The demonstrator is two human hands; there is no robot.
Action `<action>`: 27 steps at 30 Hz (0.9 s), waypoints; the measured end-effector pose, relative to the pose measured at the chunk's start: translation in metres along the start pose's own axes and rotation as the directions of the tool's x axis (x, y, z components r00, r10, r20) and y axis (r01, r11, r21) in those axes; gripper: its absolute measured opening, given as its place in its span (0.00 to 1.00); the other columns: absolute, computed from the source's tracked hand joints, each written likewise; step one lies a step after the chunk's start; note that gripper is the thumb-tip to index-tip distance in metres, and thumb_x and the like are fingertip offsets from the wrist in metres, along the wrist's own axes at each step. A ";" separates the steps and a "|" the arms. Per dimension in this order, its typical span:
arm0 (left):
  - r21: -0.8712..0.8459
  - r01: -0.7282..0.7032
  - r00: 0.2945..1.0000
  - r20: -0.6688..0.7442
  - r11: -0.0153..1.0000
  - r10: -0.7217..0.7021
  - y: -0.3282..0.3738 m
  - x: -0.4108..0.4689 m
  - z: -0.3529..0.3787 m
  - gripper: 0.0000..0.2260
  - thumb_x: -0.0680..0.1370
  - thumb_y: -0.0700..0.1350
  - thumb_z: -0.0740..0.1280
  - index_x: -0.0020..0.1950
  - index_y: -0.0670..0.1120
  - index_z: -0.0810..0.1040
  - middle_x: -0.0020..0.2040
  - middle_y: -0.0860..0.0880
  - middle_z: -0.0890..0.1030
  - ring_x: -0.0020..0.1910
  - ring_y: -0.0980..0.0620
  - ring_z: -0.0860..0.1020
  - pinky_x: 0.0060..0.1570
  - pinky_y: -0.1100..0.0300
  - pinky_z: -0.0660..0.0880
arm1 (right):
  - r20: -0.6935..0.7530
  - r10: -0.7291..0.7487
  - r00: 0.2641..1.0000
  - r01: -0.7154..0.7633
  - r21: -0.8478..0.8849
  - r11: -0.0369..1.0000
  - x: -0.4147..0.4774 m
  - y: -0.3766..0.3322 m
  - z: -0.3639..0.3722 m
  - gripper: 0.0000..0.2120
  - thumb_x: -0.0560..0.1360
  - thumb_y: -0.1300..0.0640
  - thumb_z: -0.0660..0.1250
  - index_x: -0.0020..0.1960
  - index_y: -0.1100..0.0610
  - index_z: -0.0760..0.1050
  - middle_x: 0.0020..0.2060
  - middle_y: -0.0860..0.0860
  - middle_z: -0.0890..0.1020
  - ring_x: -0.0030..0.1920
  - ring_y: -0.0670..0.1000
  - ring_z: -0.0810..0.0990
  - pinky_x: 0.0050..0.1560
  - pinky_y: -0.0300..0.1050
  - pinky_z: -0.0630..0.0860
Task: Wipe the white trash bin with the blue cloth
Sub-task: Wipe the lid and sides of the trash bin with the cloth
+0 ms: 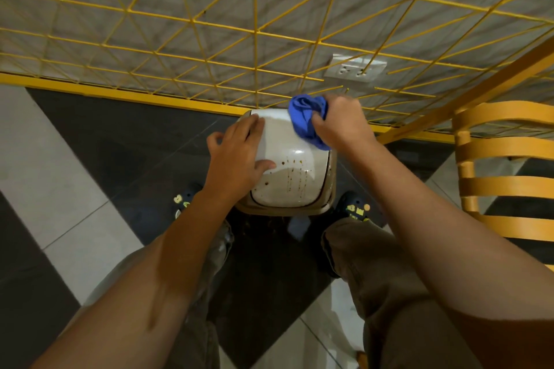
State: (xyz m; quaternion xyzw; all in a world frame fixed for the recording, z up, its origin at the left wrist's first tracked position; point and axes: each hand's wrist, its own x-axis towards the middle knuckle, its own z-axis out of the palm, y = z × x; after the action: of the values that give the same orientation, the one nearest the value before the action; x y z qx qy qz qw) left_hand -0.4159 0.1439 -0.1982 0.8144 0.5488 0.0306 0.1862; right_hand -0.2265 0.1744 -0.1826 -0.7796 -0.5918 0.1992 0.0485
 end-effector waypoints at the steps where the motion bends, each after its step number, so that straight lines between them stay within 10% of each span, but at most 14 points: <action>1: 0.004 0.001 1.000 -0.003 1.000 -0.001 0.000 0.001 0.000 0.35 0.73 0.54 0.68 0.74 0.45 0.57 0.75 0.47 0.58 0.72 0.49 0.58 0.63 0.50 0.53 | -0.022 0.000 1.000 0.001 0.004 1.000 -0.003 -0.001 -0.001 0.16 0.76 0.55 0.60 0.60 0.63 0.73 0.56 0.60 0.77 0.57 0.59 0.73 0.57 0.50 0.72; 8: -0.006 -0.011 1.000 -0.017 1.000 0.011 -0.001 -0.001 0.001 0.34 0.73 0.54 0.68 0.74 0.45 0.59 0.75 0.47 0.59 0.72 0.48 0.59 0.62 0.49 0.54 | -0.082 -0.287 0.954 0.290 0.026 0.957 -0.043 -0.009 0.011 0.22 0.76 0.59 0.63 0.68 0.64 0.68 0.59 0.62 0.74 0.59 0.62 0.71 0.60 0.51 0.68; 27: -0.017 -0.015 1.000 -0.013 1.000 0.015 -0.004 0.002 0.005 0.34 0.72 0.55 0.68 0.73 0.45 0.59 0.74 0.47 0.59 0.72 0.48 0.59 0.64 0.49 0.54 | -0.031 -0.443 0.896 0.440 -0.066 0.896 -0.054 0.017 0.005 0.27 0.71 0.59 0.68 0.69 0.60 0.68 0.58 0.59 0.75 0.56 0.61 0.72 0.56 0.53 0.70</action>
State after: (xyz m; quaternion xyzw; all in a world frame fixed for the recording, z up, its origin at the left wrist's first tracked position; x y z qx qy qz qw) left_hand -0.4176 0.1454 -0.2042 0.8167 0.5436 0.0420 0.1891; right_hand -0.2248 0.1177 -0.1793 -0.6306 -0.7572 0.1484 0.0838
